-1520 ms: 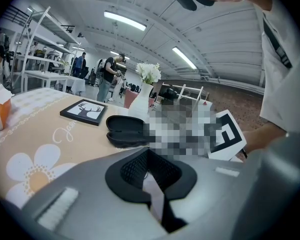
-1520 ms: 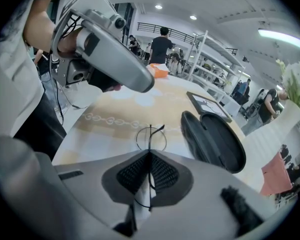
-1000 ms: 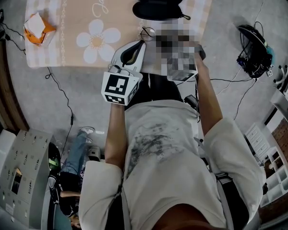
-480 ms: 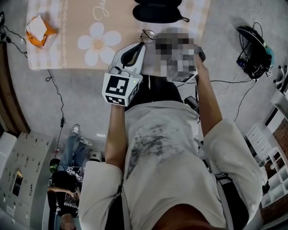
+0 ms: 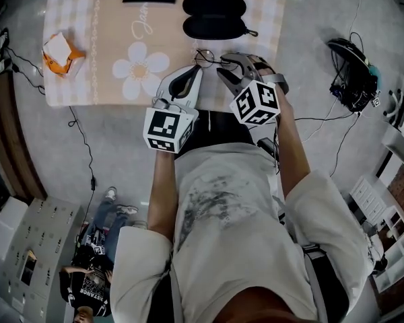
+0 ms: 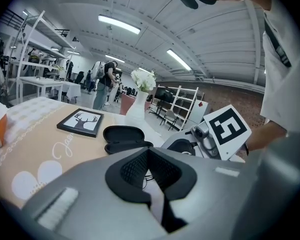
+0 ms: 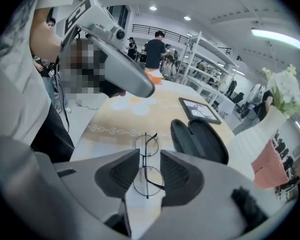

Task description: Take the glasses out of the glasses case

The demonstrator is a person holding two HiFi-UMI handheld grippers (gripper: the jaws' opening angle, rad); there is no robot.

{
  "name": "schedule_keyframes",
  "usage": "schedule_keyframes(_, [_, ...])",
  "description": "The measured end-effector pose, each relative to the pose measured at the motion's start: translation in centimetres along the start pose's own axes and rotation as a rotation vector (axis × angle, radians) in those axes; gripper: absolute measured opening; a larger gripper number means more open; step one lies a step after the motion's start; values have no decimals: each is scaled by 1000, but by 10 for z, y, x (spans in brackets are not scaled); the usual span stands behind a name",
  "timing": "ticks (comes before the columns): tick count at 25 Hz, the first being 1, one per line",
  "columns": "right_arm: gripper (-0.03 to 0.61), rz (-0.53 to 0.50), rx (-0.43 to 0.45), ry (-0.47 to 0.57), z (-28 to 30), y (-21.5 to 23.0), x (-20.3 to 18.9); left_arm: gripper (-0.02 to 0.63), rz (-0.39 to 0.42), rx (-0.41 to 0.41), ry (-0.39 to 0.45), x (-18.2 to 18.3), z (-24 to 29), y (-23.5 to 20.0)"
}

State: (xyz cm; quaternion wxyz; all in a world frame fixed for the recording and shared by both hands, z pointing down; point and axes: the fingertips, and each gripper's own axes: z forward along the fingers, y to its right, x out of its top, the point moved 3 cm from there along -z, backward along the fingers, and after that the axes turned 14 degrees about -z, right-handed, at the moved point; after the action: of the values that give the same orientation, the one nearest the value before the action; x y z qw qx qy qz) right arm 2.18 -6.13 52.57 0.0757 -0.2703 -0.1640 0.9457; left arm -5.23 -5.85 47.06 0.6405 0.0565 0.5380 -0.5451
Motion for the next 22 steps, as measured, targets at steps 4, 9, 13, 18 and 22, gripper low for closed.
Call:
schedule_keyframes(4, [130,54,-75,53,-28,12,13,8,27,-17,21,14,-7,9])
schedule_keyframes(9, [37,140,-214,135,-75,31,28,8,58,-51,70,41,-21,28])
schedule_keyframes(13, [18,201,-301,206,-108,47,39,8,95,-73,115,65,-30,40])
schedule_keyframes(18, [18,280,-348,299,-133,52,48,8,122,-102,144,79,-37,51])
schedule_keyframes(22, [17,333,-365,353,-145,53,53,8,128,-106,154,82,-43,54])
